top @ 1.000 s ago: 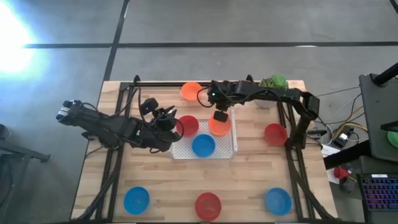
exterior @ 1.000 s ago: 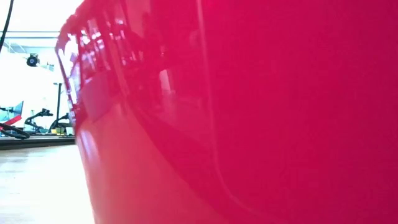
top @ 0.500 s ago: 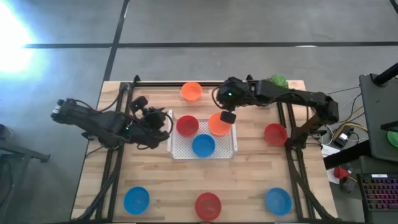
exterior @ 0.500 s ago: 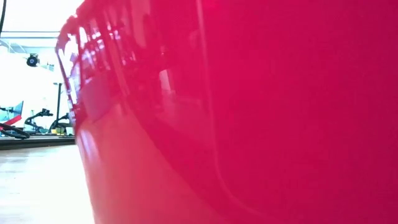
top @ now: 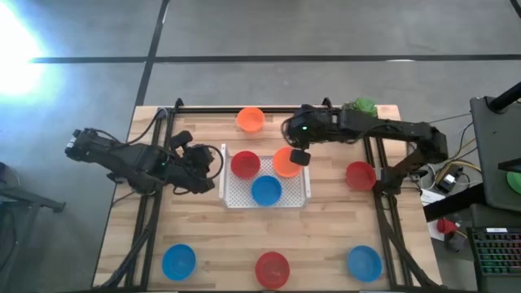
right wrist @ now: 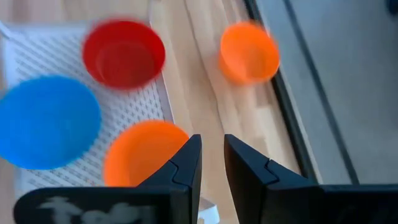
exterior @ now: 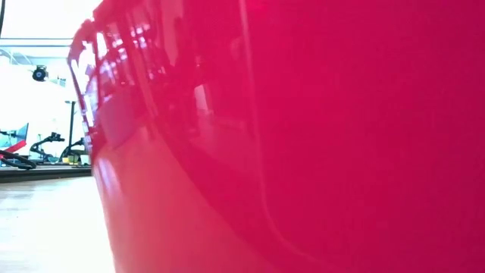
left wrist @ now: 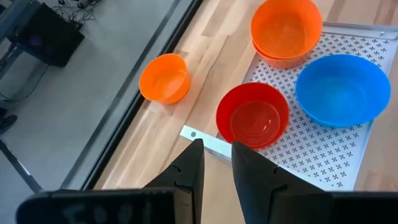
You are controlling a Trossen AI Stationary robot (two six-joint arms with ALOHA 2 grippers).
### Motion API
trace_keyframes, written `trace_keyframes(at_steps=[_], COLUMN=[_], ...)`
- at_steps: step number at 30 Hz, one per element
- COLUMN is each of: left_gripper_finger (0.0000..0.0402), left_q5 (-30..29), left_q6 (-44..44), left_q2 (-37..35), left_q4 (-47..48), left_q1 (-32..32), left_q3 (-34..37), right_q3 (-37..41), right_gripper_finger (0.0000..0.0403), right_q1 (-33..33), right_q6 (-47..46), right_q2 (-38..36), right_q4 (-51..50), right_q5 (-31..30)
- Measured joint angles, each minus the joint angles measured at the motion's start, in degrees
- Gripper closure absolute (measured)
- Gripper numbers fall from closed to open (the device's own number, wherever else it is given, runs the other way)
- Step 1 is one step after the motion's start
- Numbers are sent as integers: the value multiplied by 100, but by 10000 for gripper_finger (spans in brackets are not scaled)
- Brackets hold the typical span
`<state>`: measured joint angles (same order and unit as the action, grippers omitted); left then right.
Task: Pick & Place Mini bowls
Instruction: Stack the bottom orange bowl on top of the orange bowl on the shelf
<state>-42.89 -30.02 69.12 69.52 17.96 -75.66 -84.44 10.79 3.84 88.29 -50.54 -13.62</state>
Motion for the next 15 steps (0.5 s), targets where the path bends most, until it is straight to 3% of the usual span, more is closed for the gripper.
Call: trace_keyframes(at_steps=[10, 15], left_gripper_finger=[323, 323], left_q5=[-63, -64], left_q6=[103, 105], left_q2=[0, 0], left_q4=[-1, -3], left_q1=[0, 0], left_q3=[0, 0], right_q3=[212, 231], right_gripper_finger=[337, 337], right_q1=[256, 215], right_q6=[725, 953], right_q2=[1230, 1605], right_q4=[385, 467], right_q5=[-28, -721])
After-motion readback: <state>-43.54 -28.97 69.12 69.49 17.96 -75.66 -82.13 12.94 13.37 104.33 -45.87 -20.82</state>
